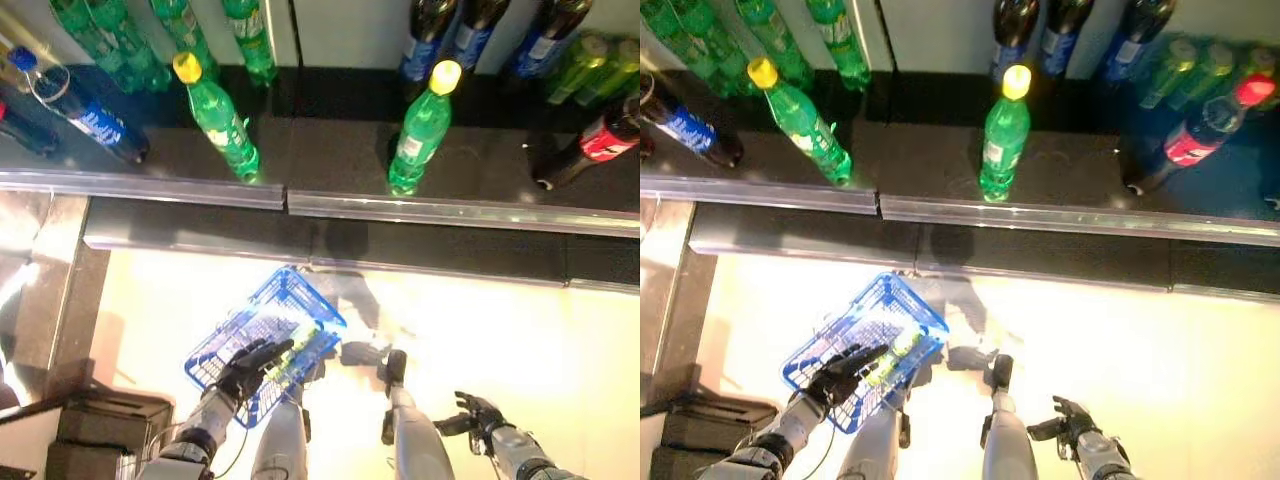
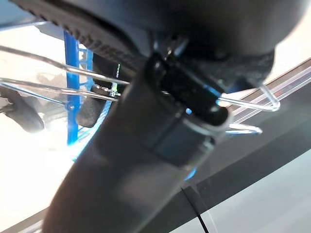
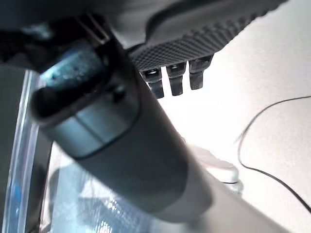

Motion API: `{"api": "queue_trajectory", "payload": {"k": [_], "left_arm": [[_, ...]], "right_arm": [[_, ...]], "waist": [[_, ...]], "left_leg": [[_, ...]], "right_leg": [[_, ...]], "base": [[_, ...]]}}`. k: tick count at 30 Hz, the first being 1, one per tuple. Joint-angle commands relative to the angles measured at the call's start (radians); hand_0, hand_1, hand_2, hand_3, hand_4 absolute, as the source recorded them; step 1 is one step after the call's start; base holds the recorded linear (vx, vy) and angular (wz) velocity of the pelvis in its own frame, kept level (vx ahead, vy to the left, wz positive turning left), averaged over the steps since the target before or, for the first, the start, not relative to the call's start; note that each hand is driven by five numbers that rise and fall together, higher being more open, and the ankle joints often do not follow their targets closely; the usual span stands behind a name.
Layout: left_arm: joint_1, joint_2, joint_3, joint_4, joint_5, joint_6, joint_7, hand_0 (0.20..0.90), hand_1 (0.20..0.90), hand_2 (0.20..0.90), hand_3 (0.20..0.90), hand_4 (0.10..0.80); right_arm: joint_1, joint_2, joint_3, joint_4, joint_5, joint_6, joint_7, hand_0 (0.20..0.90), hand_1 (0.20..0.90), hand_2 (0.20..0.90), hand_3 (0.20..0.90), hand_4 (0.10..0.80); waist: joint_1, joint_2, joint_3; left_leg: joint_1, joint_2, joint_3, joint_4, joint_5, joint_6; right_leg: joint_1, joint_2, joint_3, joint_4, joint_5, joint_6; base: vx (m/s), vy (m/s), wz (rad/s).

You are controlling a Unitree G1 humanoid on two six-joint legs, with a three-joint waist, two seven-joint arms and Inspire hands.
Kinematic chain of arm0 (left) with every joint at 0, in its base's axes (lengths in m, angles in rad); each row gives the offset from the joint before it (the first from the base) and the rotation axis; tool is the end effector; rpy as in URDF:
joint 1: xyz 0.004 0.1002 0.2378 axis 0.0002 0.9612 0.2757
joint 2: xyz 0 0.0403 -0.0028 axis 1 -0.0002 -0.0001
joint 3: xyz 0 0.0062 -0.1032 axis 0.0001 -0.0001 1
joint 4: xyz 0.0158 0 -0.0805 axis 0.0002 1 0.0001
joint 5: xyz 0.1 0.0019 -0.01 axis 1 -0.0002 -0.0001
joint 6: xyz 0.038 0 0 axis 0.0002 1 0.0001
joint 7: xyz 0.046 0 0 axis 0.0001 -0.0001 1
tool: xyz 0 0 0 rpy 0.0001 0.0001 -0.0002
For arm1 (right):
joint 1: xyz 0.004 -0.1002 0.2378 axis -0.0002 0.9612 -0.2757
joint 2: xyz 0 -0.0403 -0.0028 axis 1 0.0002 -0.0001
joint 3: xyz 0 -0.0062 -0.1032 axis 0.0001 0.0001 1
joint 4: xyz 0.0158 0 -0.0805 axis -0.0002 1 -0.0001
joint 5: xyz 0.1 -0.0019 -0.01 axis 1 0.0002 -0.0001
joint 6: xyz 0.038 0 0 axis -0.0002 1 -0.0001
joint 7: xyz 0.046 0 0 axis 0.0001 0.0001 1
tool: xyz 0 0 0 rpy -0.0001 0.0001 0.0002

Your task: Pick up the drink and place into the basket.

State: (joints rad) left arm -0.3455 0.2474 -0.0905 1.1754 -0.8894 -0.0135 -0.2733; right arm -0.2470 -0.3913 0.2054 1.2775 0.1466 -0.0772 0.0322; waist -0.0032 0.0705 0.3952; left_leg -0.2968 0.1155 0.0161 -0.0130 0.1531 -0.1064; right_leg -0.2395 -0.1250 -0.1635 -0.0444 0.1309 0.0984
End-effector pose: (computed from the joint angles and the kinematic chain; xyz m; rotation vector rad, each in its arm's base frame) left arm 0.2027 0.2162 -0.0646 -0.6221 0.6536 0.1352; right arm 0.1554 -0.2672 -0.0754 -0.3409 0.9620 -0.1026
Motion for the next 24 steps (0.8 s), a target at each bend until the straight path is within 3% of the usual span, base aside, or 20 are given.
{"api": "queue_trajectory", "payload": {"k": [1,10,24], "left_arm": [[0.057,0.062,-0.020,0.014,-0.030,-0.002,-0.005,0.300,0.300,0.300,0.200,0.100],[0.092,0.076,-0.009,-0.014,0.016,0.008,0.001,0.300,0.300,0.300,0.200,0.100],[0.215,0.078,0.008,-0.082,0.010,-0.023,-0.017,0.300,0.300,0.300,0.200,0.100]], "right_arm": [[-0.008,-0.029,0.026,-0.050,0.065,-0.037,-0.051,0.900,0.900,0.900,0.900,0.800],[-0.021,-0.031,0.031,-0.177,0.116,-0.217,-0.114,0.900,0.900,0.900,0.900,0.800],[0.042,-0.116,-0.055,-0.976,0.089,-0.309,-0.132,0.900,0.900,0.900,0.900,0.800]], "waist": [[0.021,-0.061,-0.013],[0.027,-0.068,-0.029],[-0.014,-0.067,-0.020]], "left_leg": [[-0.132,-0.083,-0.019,0.287,-0.155,0.048],[-0.188,-0.079,-0.021,0.422,-0.231,0.075],[-0.129,-0.074,0.014,0.383,-0.219,0.087]], "right_leg": [[-0.171,-0.059,0.048,0.314,-0.122,0.014],[-0.252,-0.068,0.067,0.475,-0.187,0.004],[-0.212,-0.068,0.074,0.442,-0.177,0.014]], "base": [[-0.075,-0.020,0.10],[-0.020,-0.023,0.05],[0.009,0.005,-0.02]]}}
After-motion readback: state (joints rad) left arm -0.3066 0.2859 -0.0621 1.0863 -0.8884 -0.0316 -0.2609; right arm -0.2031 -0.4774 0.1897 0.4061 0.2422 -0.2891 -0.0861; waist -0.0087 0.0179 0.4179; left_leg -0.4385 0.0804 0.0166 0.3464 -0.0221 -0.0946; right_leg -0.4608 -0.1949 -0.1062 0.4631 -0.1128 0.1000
